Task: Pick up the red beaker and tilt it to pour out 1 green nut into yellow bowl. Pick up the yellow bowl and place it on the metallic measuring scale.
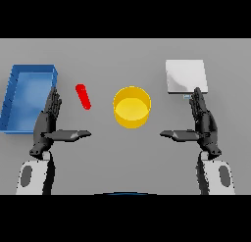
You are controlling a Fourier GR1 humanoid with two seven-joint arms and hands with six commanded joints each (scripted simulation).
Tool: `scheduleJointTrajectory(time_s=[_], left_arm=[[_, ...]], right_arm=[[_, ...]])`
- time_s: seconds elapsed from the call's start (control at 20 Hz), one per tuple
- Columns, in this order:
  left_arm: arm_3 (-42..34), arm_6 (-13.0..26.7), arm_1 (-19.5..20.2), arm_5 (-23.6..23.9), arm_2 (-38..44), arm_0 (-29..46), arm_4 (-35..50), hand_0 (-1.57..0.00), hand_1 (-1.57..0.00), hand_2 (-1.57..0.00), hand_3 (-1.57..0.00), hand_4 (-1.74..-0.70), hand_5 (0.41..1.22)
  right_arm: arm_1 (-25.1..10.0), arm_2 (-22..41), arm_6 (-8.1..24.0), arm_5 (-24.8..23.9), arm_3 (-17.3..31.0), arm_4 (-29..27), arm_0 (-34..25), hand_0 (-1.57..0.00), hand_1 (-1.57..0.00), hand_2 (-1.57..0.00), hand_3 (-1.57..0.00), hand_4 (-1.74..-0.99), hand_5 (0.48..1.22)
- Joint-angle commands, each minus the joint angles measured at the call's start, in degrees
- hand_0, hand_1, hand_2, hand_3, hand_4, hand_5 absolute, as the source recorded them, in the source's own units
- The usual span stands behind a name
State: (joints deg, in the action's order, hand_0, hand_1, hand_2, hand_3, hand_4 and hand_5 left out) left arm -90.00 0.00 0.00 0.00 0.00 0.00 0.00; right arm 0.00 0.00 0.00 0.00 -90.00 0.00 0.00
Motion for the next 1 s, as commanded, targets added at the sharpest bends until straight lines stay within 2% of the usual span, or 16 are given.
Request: scheduleJointTrajectory(time_s=[0.0,0.25,0.3,0.35,0.5,0.6,0.65,0.75,0.8,0.85,0.9,0.95], left_arm=[[-0.19,-0.18,-0.09,0.03,-0.13,0.27,-0.03,0.0,0.0,0.0,0.0,-1.14,0.66],[-2.76,-1.27,-0.5,-0.3,-1.41,3.3,-0.4,0.0,0.0,0.0,0.0,-1.14,0.66],[-6.33,-2.5,0.7,-0.64,-4.3,5.79,-3.76,0.0,0.0,0.0,0.0,-1.14,0.66],[-9.55,-3.04,2.06,-1.04,-5.92,8.17,-5.82,0.0,0.0,0.0,0.0,-1.14,0.66],[-14.42,0.28,3.24,-1.22,-8.41,10.82,-8.68,0.0,0.0,0.0,0.0,-1.14,0.66],[-15.13,2.11,3.38,-1.55,-9.18,11.95,-9.25,0.0,0.0,0.0,0.0,-1.14,0.655],[-15.16,3.0,3.13,-1.61,-9.66,11.73,-9.6,0.0,0.0,0.0,0.0,-1.14,0.652],[-12.62,5.24,2.95,-1.4,-8.97,9.06,-9.5,0.0,0.0,0.0,0.0,-1.14,0.649],[-11.42,4.56,3.03,-1.46,-8.75,8.3,-9.58,0.0,0.0,0.0,0.0,-1.14,0.648],[-9.02,5.93,2.99,-1.44,-8.2,5.91,-9.56,0.0,0.0,0.0,0.0,-1.14,0.647],[-6.9,6.37,3.37,-1.59,-6.92,4.07,-8.72,0.0,0.0,0.0,0.0,-1.14,0.643],[-5.13,5.61,2.94,-1.49,-6.92,3.25,-8.88,0.0,0.0,0.0,0.0,-1.16,0.645]], right_arm=[[0.12,0.11,-0.06,-0.09,-0.06,0.06,0.07,0.0,0.0,0.0,0.0,-1.071,0.578],[1.23,1.3,-0.32,-0.71,-0.67,1.04,0.78,0.0,0.0,0.0,0.0,-1.071,0.578],[-1.16,3.95,-3.81,-2.54,-3.02,7.7,2.09,0.0,0.0,0.0,0.0,-1.071,0.578],[-2.37,5.77,-5.99,-3.56,-4.82,11.84,4.0,0.0,0.0,0.0,0.0,-1.072,0.577],[-2.87,8.46,-5.87,-5.19,-7.06,17.5,6.07,0.0,0.0,0.0,0.0,-1.071,0.581],[-3.13,8.4,-5.85,-3.98,-7.45,16.34,6.13,0.0,0.0,0.0,0.0,-1.103,0.592],[-3.23,8.22,-4.7,-3.71,-7.87,15.92,5.49,0.0,0.0,0.0,0.0,-1.118,0.6],[-3.19,8.37,-4.96,-2.86,-8.56,15.08,6.01,0.0,0.0,0.0,0.0,-1.147,0.614],[-3.35,8.64,-6.28,-2.34,-9.23,14.79,6.59,0.0,0.0,0.0,0.0,-1.163,0.624],[-2.68,8.61,-4.77,-2.0,-8.59,14.04,5.62,0.0,0.0,0.0,0.0,-1.18,0.627],[-2.67,8.39,-4.68,-1.79,-8.5,13.55,6.0,0.0,0.0,0.0,0.0,-1.189,0.626],[-2.68,8.11,-4.29,-1.51,-7.52,13.12,5.51,0.0,0.0,0.0,0.0,-1.197,0.627]])
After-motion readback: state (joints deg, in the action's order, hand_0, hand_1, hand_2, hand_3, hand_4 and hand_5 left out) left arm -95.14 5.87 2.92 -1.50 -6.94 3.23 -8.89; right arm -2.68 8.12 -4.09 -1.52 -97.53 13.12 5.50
